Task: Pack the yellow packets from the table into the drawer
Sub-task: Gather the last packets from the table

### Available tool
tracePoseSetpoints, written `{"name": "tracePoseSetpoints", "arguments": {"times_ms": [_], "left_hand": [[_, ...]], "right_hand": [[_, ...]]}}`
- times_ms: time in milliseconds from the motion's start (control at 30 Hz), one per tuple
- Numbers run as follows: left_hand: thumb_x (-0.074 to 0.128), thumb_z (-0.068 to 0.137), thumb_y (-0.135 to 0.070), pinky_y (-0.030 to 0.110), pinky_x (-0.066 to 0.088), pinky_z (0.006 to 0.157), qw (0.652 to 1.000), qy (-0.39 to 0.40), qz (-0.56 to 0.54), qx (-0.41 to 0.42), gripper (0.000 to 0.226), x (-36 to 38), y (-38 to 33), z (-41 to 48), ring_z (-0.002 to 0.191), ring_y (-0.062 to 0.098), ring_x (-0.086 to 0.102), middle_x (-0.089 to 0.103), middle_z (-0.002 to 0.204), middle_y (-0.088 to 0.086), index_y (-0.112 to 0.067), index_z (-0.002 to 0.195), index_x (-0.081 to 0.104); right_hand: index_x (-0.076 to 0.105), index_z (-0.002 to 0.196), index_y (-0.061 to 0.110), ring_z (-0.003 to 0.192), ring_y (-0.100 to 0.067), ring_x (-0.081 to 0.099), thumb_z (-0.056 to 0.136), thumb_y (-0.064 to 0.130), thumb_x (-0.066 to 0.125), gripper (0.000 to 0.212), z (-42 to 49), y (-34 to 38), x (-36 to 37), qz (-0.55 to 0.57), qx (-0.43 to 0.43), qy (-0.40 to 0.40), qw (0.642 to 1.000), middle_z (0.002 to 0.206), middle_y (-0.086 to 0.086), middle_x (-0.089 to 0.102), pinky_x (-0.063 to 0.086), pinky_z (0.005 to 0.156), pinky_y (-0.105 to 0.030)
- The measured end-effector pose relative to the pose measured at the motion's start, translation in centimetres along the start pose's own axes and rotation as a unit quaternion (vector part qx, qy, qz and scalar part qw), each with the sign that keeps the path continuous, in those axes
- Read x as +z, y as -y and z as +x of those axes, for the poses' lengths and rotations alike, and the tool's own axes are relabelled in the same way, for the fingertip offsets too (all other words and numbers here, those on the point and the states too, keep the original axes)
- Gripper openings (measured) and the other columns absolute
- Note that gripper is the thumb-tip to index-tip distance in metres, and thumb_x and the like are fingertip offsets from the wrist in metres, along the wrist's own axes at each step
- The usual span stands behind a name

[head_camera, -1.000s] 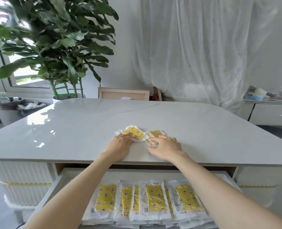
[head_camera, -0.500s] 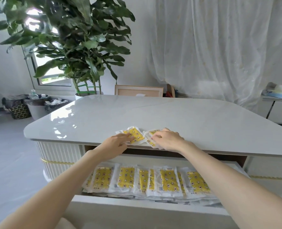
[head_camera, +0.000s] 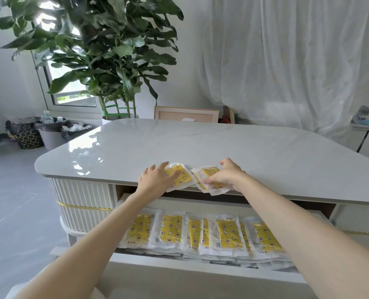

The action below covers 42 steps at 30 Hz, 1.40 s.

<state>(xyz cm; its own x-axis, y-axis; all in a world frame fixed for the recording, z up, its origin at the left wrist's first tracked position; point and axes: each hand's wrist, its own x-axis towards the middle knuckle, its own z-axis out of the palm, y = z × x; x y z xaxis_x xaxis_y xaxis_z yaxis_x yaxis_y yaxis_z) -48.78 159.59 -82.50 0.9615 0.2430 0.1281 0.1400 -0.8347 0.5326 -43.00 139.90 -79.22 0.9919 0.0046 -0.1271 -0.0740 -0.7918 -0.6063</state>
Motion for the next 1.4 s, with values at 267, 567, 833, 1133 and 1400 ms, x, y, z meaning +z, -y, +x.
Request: {"name": "tracePoseSetpoints", "arguments": {"times_ms": [267, 567, 833, 1133, 1400], "left_hand": [[0.05, 0.082, -0.067, 0.042, 0.018, 0.114, 0.998, 0.004, 0.057, -0.031, 0.087, 0.9, -0.8, 0.6, 0.141, 0.03, 0.023, 0.031, 0.152, 0.006, -0.021, 0.149, 0.021], [0.048, 0.089, -0.055, 0.037, 0.025, 0.098, 0.998, 0.006, 0.051, -0.032, 0.054, -0.2, -1.2, -0.9, 0.132, 0.026, 0.027, 0.041, 0.144, -0.005, -0.033, 0.138, 0.044], [0.065, 0.084, -0.045, 0.03, 0.025, 0.102, 0.982, -0.068, -0.15, -0.093, 0.049, 0.9, -1.3, -2.0, 0.133, 0.029, 0.016, 0.026, 0.138, 0.009, -0.033, 0.13, 0.054], [0.081, 0.071, -0.012, 0.024, 0.042, 0.085, 0.926, -0.128, -0.337, -0.115, 0.059, 0.5, -1.5, -2.2, 0.113, 0.021, 0.047, 0.028, 0.137, 0.009, -0.023, 0.123, 0.056], [0.083, 0.07, -0.013, 0.025, 0.038, 0.089, 0.895, -0.11, -0.405, -0.152, 0.062, -1.2, -1.5, -4.4, 0.101, 0.02, 0.043, 0.029, 0.14, 0.011, -0.024, 0.126, 0.057]], "right_hand": [[0.033, 0.141, 0.013, 0.128, -0.028, 0.044, 0.06, 0.037, 0.089, 0.102, 0.0, 0.5, 0.2, 0.027, 0.006, 0.016, 0.999, 0.14, -0.007, 0.044, 0.045, 0.098, -0.039], [0.029, 0.141, 0.009, 0.128, -0.029, 0.044, 0.055, 0.032, 0.093, 0.11, -0.4, 0.9, 0.2, 0.054, 0.03, 0.015, 0.998, 0.14, -0.01, 0.044, 0.043, 0.102, -0.039], [0.024, 0.143, 0.013, 0.128, -0.028, 0.045, 0.058, 0.03, 0.091, 0.11, -1.0, 1.2, 0.1, 0.046, 0.016, -0.001, 0.999, 0.141, -0.009, 0.043, 0.043, 0.095, -0.035], [0.026, 0.142, 0.015, 0.124, -0.028, 0.047, 0.058, 0.023, 0.092, 0.107, -1.7, 0.9, 0.0, 0.104, 0.012, -0.02, 0.994, 0.137, -0.008, 0.046, 0.044, 0.093, -0.036], [0.048, 0.118, -0.002, 0.113, -0.024, 0.058, 0.054, 0.016, 0.093, 0.081, -2.7, -0.1, -0.1, 0.214, 0.037, 0.007, 0.976, 0.111, -0.005, 0.06, 0.045, 0.093, -0.031]]}}
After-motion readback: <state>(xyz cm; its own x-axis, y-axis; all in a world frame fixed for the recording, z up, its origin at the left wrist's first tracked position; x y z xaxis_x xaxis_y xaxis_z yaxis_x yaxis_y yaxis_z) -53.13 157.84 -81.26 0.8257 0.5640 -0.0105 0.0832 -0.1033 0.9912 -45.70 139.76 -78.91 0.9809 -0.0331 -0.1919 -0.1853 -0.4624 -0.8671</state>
